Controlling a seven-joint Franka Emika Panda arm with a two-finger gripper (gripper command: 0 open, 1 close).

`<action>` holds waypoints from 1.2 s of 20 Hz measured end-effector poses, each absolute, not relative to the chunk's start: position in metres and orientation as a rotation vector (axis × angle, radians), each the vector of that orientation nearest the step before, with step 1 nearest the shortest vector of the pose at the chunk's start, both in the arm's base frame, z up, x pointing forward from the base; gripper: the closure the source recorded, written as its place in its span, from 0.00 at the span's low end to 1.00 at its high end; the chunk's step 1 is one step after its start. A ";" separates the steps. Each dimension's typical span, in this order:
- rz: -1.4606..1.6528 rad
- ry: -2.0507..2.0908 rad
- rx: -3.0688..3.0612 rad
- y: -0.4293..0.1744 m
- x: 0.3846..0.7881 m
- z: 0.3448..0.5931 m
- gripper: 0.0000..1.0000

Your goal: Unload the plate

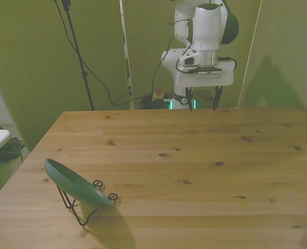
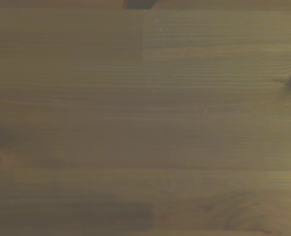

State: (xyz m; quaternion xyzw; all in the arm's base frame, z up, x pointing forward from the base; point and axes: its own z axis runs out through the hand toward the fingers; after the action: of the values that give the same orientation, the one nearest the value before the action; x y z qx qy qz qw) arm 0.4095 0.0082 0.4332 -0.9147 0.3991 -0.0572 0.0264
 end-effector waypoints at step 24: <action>-0.664 1.656 -2.657 -0.294 0.516 0.590 0.00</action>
State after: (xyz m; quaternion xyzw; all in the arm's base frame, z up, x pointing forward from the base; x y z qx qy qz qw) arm 0.5159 -0.2945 0.5897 -0.8298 0.5172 -0.2073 -0.0296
